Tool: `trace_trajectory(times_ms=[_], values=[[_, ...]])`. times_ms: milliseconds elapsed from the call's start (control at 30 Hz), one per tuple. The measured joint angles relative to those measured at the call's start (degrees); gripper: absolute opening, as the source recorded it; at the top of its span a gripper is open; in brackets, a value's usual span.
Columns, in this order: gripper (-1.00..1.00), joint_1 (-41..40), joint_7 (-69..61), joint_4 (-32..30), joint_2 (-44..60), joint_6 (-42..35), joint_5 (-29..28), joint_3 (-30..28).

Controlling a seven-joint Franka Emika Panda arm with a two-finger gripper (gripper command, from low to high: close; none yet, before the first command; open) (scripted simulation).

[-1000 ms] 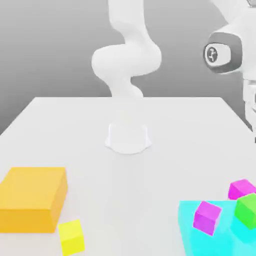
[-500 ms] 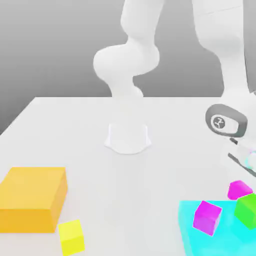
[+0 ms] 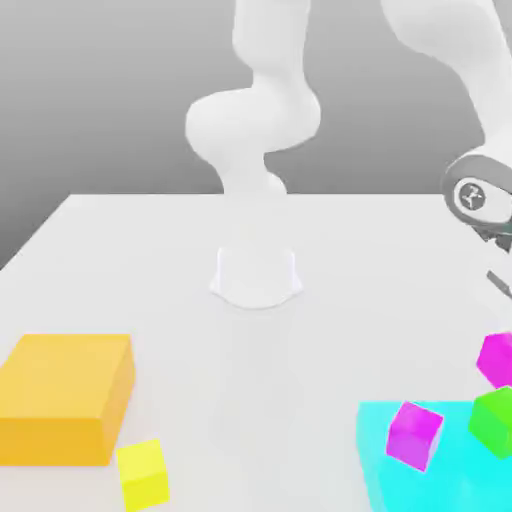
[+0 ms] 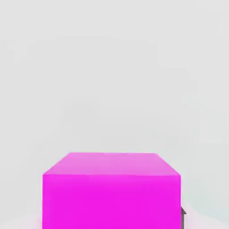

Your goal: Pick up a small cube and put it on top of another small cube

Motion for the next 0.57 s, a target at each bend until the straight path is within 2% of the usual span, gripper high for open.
trace_trajectory(times_ms=[100,167,300,433,467,567], values=[[-1.0,-2.6,0.3,4.5,-1.3,-6.8,1.5,-2.2],[-1.0,-5.6,-1.2,4.1,-4.8,-8.1,1.4,-5.1],[-1.0,-11.8,-6.3,-2.7,-12.1,-3.9,-0.3,-8.9],[-1.0,-12.0,-7.9,-5.8,-8.2,4.2,-0.1,-8.6],[1.0,-12.0,-8.0,-6.2,-6.8,6.0,0.0,-8.6],[1.0,-12.0,-8.0,-6.2,-6.8,6.0,0.0,-8.6]])
